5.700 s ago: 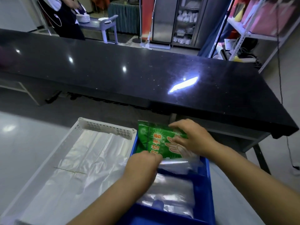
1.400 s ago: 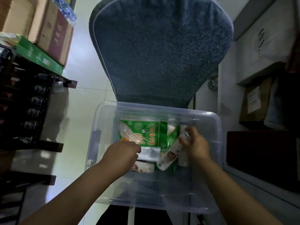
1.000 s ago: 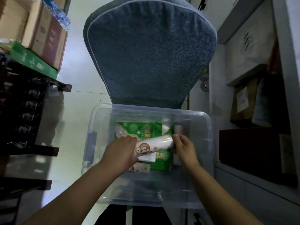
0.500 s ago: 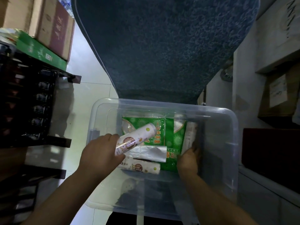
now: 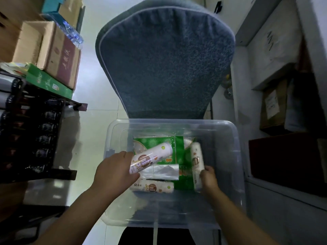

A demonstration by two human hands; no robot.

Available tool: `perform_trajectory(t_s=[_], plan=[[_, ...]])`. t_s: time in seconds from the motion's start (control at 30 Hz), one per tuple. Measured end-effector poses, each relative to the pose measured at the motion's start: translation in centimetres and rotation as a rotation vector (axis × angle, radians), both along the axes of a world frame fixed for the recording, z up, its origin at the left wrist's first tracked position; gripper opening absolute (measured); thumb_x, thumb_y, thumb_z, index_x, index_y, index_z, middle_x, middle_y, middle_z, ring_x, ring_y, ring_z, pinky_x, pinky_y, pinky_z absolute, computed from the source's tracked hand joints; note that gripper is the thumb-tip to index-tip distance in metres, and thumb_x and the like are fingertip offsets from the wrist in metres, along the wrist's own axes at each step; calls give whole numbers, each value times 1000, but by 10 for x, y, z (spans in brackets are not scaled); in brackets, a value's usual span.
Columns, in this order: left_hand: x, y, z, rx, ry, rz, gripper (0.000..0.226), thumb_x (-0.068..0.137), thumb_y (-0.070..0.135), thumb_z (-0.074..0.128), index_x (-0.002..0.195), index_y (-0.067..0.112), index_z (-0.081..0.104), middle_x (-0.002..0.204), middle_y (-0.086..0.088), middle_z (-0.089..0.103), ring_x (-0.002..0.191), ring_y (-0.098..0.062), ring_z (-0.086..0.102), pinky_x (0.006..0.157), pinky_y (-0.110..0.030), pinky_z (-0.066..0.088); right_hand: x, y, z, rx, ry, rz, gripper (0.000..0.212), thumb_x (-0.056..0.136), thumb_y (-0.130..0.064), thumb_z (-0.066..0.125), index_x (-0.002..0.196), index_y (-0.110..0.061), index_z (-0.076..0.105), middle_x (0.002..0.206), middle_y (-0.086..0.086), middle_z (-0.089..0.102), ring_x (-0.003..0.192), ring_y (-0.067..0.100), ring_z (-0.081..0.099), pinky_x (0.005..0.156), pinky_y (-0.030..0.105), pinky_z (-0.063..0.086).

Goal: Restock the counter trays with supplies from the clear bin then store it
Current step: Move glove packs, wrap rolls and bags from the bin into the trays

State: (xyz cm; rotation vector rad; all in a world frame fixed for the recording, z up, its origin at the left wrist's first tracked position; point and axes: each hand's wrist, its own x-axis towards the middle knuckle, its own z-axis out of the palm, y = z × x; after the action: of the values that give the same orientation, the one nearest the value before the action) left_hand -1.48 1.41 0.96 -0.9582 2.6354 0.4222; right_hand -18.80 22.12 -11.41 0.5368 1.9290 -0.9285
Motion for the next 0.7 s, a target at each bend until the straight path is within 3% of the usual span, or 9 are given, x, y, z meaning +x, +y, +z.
perform_trajectory(t_s=[0.13, 0.27, 0.43, 0.6, 0.7], plan=[[12, -3, 20, 84, 30, 55, 35, 69, 53, 64, 97, 31, 59, 91, 7, 67, 78, -15, 63, 61, -25, 49, 12, 17, 42, -135, -64, -133, 27, 91, -7, 35, 111, -3, 52, 82, 15, 56, 69, 30, 52, 59, 31, 44], [33, -13, 49, 113, 65, 51, 31, 67, 50, 63, 92, 32, 59, 87, 7, 65, 73, -13, 62, 58, -28, 51, 39, 29, 102, -246, 7, -17, 15, 85, -30, 57, 90, -17, 55, 88, 14, 60, 72, 28, 57, 55, 31, 47], [51, -17, 90, 145, 131, 7, 28, 69, 46, 67, 90, 30, 60, 87, 6, 64, 72, -15, 59, 57, -26, 48, 81, 43, 181, -292, 235, 94, 39, 64, -30, 71, 98, -20, 56, 93, 5, 65, 75, 14, 61, 55, 23, 48], [41, -2, 131, 236, 250, -86, 27, 71, 43, 69, 93, 31, 58, 85, 9, 61, 71, -13, 57, 59, -27, 48, 114, 72, 247, -297, 347, 113, 49, 70, -9, 77, 112, -16, 52, 98, 6, 62, 72, 11, 60, 51, 14, 46], [23, 24, 154, 265, 338, -169, 30, 71, 41, 71, 96, 31, 58, 85, 10, 58, 72, -13, 53, 58, -27, 41, 132, 97, 290, -253, 441, 68, 47, 74, -6, 74, 114, -16, 51, 97, 3, 60, 70, 10, 60, 50, 13, 45]])
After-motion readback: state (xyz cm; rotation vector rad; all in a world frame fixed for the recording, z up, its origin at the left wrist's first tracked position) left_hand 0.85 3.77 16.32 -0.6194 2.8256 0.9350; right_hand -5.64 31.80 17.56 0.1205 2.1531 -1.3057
